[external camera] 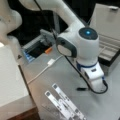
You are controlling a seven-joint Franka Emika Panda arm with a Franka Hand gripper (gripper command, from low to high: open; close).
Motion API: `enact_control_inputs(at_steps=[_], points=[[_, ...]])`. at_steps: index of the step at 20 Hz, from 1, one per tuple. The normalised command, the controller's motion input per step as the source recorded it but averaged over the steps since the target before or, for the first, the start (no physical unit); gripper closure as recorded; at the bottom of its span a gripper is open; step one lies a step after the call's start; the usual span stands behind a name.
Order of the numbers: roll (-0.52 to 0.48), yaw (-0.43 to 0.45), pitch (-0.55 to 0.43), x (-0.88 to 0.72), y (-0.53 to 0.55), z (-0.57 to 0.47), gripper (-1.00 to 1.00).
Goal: Turn on the lamps. Open the box. Pick up the pen. Put it in the box.
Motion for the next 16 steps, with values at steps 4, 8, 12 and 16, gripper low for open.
enact_control_inputs(at_steps=[4, 8, 12, 16], points=[[0.007, 0.019, 0.036, 0.27, 0.00, -0.03, -1.00], [-0.005, 0.009, 0.049, 0.27, 0.00, -0.06, -1.00], [0.019, 0.012, 0.050, 0.30, -0.02, -0.10, -1.00], [0.025, 0.015, 0.036, 0.30, -0.02, -0.07, -1.00]])
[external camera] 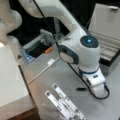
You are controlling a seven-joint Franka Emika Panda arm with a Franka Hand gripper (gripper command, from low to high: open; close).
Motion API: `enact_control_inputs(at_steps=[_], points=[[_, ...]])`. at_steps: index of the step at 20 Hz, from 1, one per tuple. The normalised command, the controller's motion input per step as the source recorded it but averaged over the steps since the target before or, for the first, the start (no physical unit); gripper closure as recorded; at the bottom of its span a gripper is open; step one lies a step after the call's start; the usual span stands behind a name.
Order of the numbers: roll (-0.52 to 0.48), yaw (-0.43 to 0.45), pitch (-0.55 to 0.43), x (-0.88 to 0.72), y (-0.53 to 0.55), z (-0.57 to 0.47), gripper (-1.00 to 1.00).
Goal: Turn on the lamps. Open the box. Pick up the pen. Put it in the box.
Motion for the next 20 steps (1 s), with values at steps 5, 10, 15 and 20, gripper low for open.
enact_control_inputs(at_steps=[5, 10, 15, 20], points=[[0.020, 0.015, 0.030, 0.22, -0.01, -0.01, -1.00], [0.026, 0.002, 0.028, 0.20, -0.01, -0.01, -1.00], [0.040, -0.020, 0.022, 0.21, 0.00, -0.03, -1.00], [0.052, -0.041, 0.022, 0.22, 0.01, -0.05, -1.00]])
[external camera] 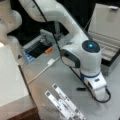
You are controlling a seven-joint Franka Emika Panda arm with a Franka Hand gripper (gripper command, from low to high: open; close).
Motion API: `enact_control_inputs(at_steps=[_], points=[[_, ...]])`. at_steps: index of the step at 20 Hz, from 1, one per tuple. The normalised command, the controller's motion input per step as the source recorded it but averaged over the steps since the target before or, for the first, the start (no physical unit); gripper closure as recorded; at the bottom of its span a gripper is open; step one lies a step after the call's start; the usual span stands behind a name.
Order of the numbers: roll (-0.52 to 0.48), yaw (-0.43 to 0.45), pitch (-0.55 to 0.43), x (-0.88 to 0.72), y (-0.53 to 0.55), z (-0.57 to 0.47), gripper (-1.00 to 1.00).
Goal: Turn on the lamps. Open the box. Pick up the pen. Put it in the box.
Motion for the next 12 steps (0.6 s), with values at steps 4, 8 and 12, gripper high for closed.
enact_control_inputs(at_steps=[4, 8, 12], points=[[0.078, -0.043, 0.043, 0.23, -0.01, -0.06, 1.00], [0.085, -0.040, 0.061, 0.21, -0.02, -0.06, 1.00], [0.054, -0.054, 0.046, 0.20, -0.01, -0.05, 1.00]])
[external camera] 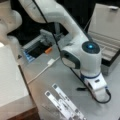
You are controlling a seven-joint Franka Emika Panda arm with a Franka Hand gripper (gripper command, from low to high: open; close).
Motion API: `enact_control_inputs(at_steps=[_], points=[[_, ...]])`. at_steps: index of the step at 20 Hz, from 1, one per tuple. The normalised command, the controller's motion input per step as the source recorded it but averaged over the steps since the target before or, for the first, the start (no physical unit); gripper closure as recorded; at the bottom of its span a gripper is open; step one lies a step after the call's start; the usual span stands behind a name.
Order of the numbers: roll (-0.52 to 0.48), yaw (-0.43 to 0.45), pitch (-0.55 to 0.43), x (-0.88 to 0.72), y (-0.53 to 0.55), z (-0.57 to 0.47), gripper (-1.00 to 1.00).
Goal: Turn on the lamps. Open the box. Pick up the pen. Put it in the box.
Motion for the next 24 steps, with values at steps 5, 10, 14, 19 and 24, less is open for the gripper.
enact_control_inputs(at_steps=[5, 10, 14, 19, 24], points=[[0.039, -0.052, 0.068, 0.15, 0.02, -0.04, 1.00], [0.024, -0.063, 0.088, 0.10, 0.05, -0.02, 1.00], [0.015, -0.065, 0.098, 0.09, 0.07, 0.00, 1.00], [-0.005, -0.111, 0.109, 0.06, 0.10, 0.04, 1.00], [-0.058, -0.223, 0.115, -0.04, 0.15, 0.24, 1.00]])
